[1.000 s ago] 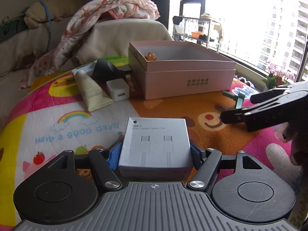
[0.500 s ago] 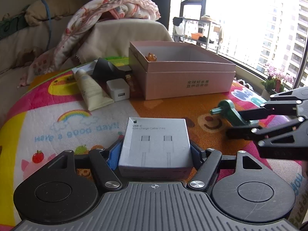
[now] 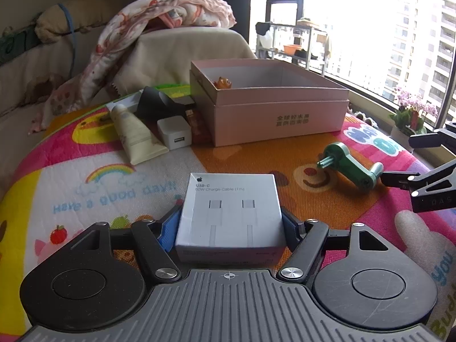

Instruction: Organize rigid objects

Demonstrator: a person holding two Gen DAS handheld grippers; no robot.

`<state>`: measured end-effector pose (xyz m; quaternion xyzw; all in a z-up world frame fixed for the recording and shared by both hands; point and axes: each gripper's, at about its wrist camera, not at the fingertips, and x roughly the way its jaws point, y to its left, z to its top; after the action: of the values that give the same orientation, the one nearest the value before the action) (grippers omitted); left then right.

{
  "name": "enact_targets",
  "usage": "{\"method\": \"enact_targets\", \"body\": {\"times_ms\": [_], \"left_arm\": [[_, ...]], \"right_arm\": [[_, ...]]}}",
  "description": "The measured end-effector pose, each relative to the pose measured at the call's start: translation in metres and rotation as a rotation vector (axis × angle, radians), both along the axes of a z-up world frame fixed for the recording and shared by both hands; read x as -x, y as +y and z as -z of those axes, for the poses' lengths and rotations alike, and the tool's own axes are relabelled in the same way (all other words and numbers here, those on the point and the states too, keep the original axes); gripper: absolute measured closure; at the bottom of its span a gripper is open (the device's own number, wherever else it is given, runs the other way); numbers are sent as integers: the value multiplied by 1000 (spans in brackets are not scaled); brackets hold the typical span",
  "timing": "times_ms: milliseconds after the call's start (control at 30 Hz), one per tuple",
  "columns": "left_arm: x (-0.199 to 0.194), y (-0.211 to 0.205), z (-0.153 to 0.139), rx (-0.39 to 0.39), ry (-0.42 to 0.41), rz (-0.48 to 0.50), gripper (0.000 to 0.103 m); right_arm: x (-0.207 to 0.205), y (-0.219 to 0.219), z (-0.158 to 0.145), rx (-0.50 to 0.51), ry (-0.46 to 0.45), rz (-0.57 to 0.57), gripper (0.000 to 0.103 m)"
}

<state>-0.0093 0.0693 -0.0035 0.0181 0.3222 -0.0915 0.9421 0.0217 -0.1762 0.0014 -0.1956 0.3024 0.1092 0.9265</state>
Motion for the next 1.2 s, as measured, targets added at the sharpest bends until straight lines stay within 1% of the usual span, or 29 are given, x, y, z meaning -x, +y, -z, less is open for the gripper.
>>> {"method": "enact_targets", "body": {"times_ms": [67, 133, 200, 333, 400, 467, 567, 600, 633, 667, 767, 800, 833, 967, 1033, 1067, 1100, 1133, 1200], "left_arm": [[0, 0, 0, 5, 0, -1, 28], [0, 0, 0, 2, 0, 0, 28], [0, 1, 0, -3, 0, 0, 28], [0, 1, 0, -6, -1, 0, 28], [0, 1, 0, -7, -1, 0, 28], [0, 1, 0, -5, -1, 0, 28], [0, 1, 0, -6, -1, 0, 28], [0, 1, 0, -6, -1, 0, 28], [0, 1, 0, -6, -1, 0, 27], [0, 1, 0, -7, -1, 0, 28], [0, 1, 0, -7, -1, 0, 28], [0, 1, 0, -6, -1, 0, 27], [0, 1, 0, -7, -1, 0, 27], [0, 1, 1, -6, 0, 0, 27], [0, 1, 1, -9, 0, 0, 27], [0, 1, 1, -8, 1, -1, 27], [0, 1, 1, -3, 2, -2, 27], [-1, 2, 1, -1, 3, -3, 27], [-1, 1, 0, -2, 6, -6, 27]], "right_arm": [[-4, -9, -3, -90, 52, 18, 18], [-5, -14, -7, -193, 111, -13, 18], [-5, -12, -7, -257, 153, -44, 18], [-9, 3, -3, -268, 184, -47, 18], [-13, 9, 0, -250, 183, -39, 18], [-12, 11, 0, -195, 143, -13, 18], [-13, 9, 0, -78, 42, 57, 18], [-13, 7, -1, -74, 31, 68, 18], [-15, 3, -2, -107, 46, 62, 18], [-17, -1, -5, -168, 84, 45, 18], [-28, -5, -5, -367, 234, 10, 17], [-32, -4, -4, -404, 254, 21, 13], [-36, 0, -4, -425, 254, 41, 12], [-47, 18, -4, -450, 229, 64, 12], [-53, 27, -1, -430, 215, 80, 12], [-54, 31, -1, -408, 201, 82, 18], [-54, 34, -1, -379, 189, 79, 31], [-53, 36, -2, -352, 183, 69, 32], [-49, 37, -5, -336, 186, 38, 32]]}}
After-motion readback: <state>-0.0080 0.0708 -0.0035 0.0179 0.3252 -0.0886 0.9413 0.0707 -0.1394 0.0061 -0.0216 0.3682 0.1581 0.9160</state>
